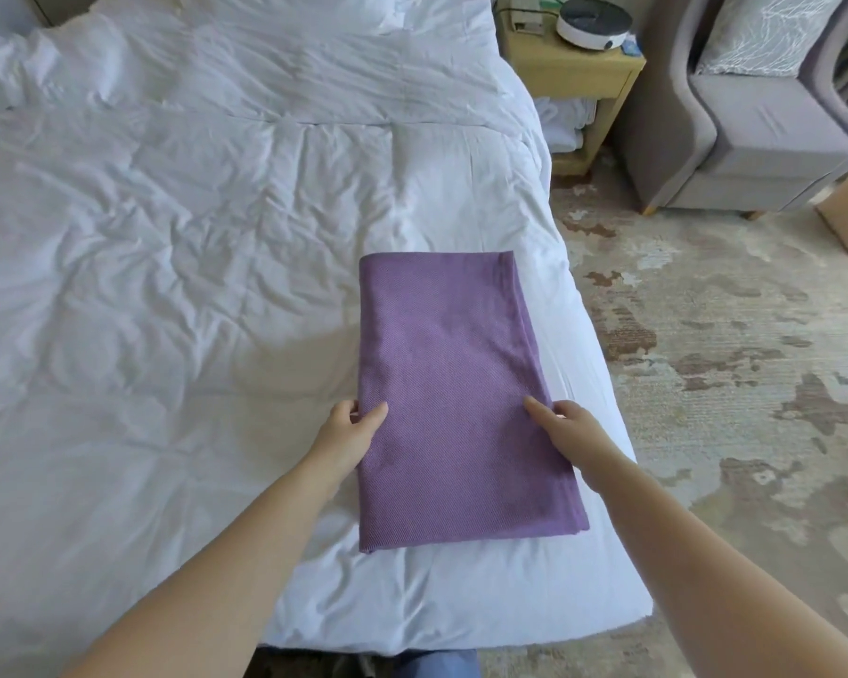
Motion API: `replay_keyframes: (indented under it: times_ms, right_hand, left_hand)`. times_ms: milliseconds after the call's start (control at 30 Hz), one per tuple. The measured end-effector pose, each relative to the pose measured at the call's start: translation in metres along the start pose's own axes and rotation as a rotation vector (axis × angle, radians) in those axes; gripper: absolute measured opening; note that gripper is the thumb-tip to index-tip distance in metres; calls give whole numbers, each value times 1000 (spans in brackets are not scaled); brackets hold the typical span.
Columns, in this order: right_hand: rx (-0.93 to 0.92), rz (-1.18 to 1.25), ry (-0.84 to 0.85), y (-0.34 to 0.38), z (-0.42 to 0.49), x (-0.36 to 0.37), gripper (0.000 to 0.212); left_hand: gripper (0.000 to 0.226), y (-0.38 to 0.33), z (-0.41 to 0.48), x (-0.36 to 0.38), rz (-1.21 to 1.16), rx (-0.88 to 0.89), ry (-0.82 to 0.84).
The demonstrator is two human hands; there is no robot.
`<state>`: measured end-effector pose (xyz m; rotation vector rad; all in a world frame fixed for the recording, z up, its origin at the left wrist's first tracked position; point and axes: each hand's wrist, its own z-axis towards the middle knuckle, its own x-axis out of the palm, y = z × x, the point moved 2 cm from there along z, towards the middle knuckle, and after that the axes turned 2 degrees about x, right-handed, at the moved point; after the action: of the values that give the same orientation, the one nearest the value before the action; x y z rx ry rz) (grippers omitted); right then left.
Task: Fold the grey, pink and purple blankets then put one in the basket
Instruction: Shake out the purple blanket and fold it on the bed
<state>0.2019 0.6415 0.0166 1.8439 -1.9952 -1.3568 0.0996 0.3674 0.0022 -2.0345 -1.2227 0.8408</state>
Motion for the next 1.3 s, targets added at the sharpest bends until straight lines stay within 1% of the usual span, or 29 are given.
replay_keyframes:
  times_ms: [100, 233, 367, 433, 500, 533, 600, 633, 700, 767, 800, 833, 867, 900, 933, 1000, 1067, 1100, 1200, 1300]
  right_hand:
    - [-25, -8, 10, 24, 32, 4, 40]
    - [-35, 112, -18, 63, 76, 8, 49]
    - [-103, 216, -18, 102, 113, 13, 44]
    - [-173, 259, -70, 115, 124, 12, 36]
    - [-299, 251, -153, 118, 132, 7, 23]
    - [-345, 259, -189, 117, 135, 4, 18]
    - [-368, 259, -221, 110, 143, 2, 18]
    - [-343, 232, -213, 103, 147, 3, 20]
    - [-258, 124, -183, 93, 152, 10, 30]
    - [-219, 13, -198, 92, 154, 13, 42]
    - [-232, -47, -242, 94, 151, 12, 47]
    - [-286, -117, -310, 98, 145, 11, 49]
    - [-383, -185, -381, 102, 135, 9, 49]
    - [-501, -249, -425, 106, 122, 9, 49]
    - [-609, -324, -421, 107, 106, 12, 50]
    - [-734, -516, -289, 97, 72, 29, 55]
    - [-716, -685, -139, 72, 46, 47, 62]
    - [-673, -742, -109, 58, 40, 53, 66]
    - [-582, -784, -131, 21, 41, 53, 75]
    - [-565, -744, -126, 0, 51, 50, 77]
  left_hand:
    - [44, -23, 33, 7, -31, 12, -30]
    - [50, -57, 79, 12, -52, 19, -168]
    - [50, -89, 114, 11, -118, 43, -252]
    - [37, -102, 123, 10, -144, 117, -298]
    - [23, -110, 128, 11, -151, 216, -308]
    - [20, -113, 129, 12, -159, 250, -307]
    - [22, -110, 131, 16, -137, 268, -334]
    - [25, -107, 133, 18, -110, 251, -354]
    - [40, -98, 133, 25, -3, 184, -393]
    - [56, -95, 128, 30, 246, 176, -499]
    - [60, -96, 122, 31, 400, 236, -575]
    - [60, -99, 113, 32, 548, 341, -631]
    - [57, -101, 103, 34, 674, 472, -648]
    - [53, -102, 92, 38, 787, 597, -627]
    - [50, -99, 82, 43, 900, 688, -569]
    - [46, -84, 59, 54, 1110, 772, -428]
    - [47, -63, 38, 63, 1218, 777, -333]
    - [52, -54, 30, 67, 1250, 755, -290]
    - [62, -29, 23, 72, 1320, 694, -188]
    - [64, -15, 28, 77, 1355, 659, -158]
